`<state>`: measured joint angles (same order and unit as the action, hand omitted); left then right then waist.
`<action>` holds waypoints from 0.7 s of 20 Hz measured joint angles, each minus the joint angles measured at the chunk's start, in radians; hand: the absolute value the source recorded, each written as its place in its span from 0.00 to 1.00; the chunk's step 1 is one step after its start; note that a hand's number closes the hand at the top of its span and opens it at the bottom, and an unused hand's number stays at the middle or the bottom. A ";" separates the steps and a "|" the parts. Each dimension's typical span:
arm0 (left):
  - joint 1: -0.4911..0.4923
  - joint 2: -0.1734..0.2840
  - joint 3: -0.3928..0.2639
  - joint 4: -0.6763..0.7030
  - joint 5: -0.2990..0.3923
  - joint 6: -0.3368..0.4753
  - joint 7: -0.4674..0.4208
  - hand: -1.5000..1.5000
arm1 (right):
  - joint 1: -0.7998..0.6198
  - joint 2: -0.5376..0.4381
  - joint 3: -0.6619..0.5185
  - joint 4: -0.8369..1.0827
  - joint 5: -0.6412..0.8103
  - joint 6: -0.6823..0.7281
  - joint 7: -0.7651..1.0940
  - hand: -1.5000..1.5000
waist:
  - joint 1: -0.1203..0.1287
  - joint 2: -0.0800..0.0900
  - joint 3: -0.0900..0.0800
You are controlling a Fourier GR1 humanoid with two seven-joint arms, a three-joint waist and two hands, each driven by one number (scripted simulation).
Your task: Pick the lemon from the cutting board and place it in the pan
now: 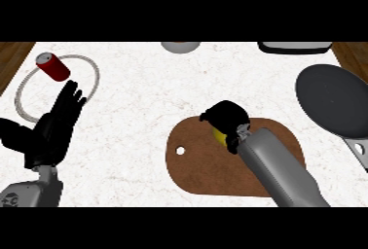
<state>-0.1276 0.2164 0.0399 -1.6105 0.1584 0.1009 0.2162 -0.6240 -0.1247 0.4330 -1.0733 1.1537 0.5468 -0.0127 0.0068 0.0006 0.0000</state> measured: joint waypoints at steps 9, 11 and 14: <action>-0.031 -0.022 0.003 0.013 -0.028 0.004 0.016 0.50 | -0.021 0.037 -0.023 0.117 0.058 -0.150 -0.132 1.00 | -0.001 -0.006 -0.003; -0.028 -0.019 0.010 0.007 -0.026 -0.003 0.023 0.50 | -0.014 0.040 -0.038 0.135 0.061 -0.178 -0.158 1.00 | -0.001 -0.008 -0.003; -0.026 -0.027 0.010 0.000 -0.030 -0.002 0.026 0.50 | 0.000 0.047 -0.068 0.130 0.058 -0.198 -0.160 1.00 | -0.002 -0.009 -0.003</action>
<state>-0.1538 0.1896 0.0501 -1.6105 0.1282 0.0985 0.2426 -0.6237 -0.0782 0.3647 -0.9429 1.2118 0.3489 -0.1730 0.0046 -0.0086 -0.0026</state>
